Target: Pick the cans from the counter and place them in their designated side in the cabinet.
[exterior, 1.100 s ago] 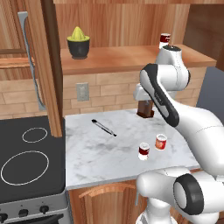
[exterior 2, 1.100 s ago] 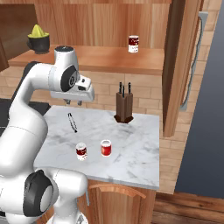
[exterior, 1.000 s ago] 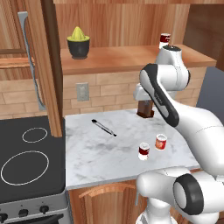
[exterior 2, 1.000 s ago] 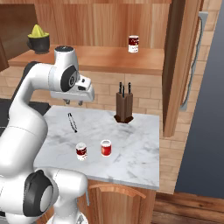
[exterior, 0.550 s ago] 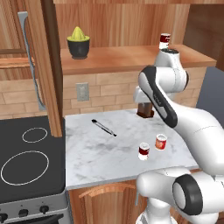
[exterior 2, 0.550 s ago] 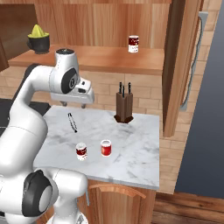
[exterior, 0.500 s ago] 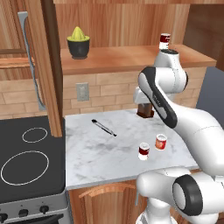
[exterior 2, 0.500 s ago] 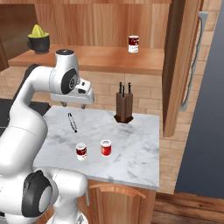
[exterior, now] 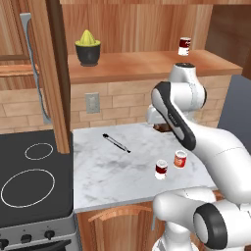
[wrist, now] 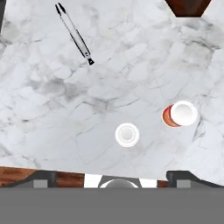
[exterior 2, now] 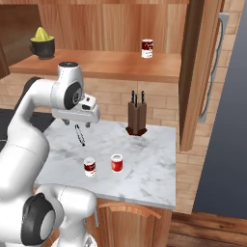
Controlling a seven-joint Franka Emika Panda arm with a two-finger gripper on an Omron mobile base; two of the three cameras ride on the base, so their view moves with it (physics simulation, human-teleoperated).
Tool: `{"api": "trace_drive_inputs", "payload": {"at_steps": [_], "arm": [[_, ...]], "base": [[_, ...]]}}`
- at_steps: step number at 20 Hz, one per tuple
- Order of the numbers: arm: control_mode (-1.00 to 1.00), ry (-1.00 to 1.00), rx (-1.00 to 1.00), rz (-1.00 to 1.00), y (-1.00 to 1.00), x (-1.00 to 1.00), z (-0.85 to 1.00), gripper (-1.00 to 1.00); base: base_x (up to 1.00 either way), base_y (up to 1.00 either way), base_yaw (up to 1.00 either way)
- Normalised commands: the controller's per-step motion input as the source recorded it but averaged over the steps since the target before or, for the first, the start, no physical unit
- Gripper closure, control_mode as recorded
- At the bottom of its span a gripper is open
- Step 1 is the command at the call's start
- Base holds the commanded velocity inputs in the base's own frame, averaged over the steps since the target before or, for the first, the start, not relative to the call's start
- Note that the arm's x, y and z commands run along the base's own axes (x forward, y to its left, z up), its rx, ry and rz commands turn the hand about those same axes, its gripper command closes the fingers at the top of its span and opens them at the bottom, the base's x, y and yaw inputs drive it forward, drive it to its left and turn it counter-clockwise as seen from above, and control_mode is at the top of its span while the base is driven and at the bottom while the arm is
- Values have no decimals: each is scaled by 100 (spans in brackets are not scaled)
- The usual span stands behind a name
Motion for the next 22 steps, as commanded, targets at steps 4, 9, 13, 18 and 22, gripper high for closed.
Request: {"api": "trace_drive_inputs", "payload": {"at_steps": [4,9,13,18,22], "arm": [[-100,7,0,0,8,-14,-24,-100],[-100,6,0,0,2,-16,-28,-100],[-100,6,0,0,0,-12,-32,-100],[-100,2,0,2,0,-2,-32,-100],[-100,0,0,5,0,0,-32,-100]], "base": [[0,0,0],[0,0,0],[0,0,0],[0,0,0],[0,0,0]]}}
